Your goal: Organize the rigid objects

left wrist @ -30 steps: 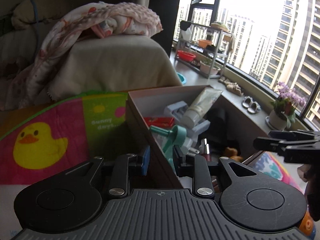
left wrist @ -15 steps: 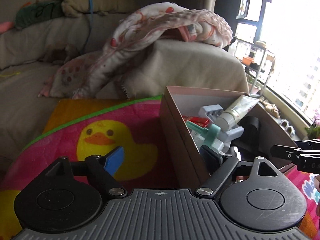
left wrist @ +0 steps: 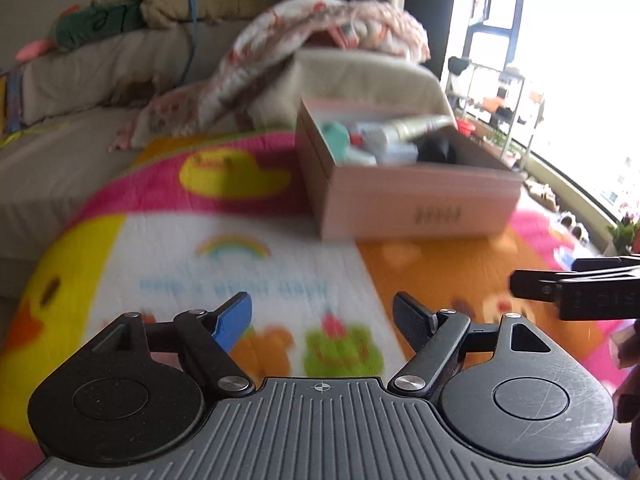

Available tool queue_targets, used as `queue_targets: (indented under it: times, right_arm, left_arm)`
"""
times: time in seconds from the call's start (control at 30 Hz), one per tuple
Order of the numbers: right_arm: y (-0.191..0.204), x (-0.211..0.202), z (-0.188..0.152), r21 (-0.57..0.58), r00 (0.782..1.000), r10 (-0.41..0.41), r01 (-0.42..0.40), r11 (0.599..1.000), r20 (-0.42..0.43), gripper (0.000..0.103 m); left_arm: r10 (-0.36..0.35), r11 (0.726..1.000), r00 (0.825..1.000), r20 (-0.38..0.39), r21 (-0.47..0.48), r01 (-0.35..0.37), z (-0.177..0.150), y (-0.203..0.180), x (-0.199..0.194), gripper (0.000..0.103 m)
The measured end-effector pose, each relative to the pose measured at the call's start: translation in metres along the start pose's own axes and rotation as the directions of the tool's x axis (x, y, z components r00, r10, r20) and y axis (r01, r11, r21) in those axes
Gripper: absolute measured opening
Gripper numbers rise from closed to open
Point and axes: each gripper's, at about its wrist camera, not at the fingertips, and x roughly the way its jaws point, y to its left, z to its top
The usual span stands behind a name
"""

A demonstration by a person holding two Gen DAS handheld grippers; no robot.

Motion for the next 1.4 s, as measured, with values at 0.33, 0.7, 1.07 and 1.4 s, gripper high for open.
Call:
queue_targets:
  times: [0.33,0.7,1.07,1.4]
  right_arm:
    - [0.010,0.015,-0.025,-0.065,0.999,-0.040,0.039,0.997,-0.018,0.103]
    - [0.008,0.019,-0.025,-0.032,0.997,-0.072,0.073,0.997,0.023,0.103]
    - [0.009,0.020,-0.025,-0.034,0.997,-0.075,0.075,0.997,0.025,0.103]
    - [0.009,0.020,-0.025,-0.033,0.997,-0.074,0.075,0.997,0.025,0.103]
  left_arm:
    - [0.114,0.993,0.993,0.013,0.042,-0.115,-0.006,-0.023,0.016,0.084]
    - [0.113,0.993,0.994,0.011,0.037,-0.113,-0.005,-0.024,0.017,0.085]
    - [0.112,0.993,0.994,0.010,0.034,-0.112,-0.005,-0.023,0.017,0.085]
    - [0.111,0.993,0.994,0.010,0.033,-0.111,-0.005,-0.024,0.017,0.085]
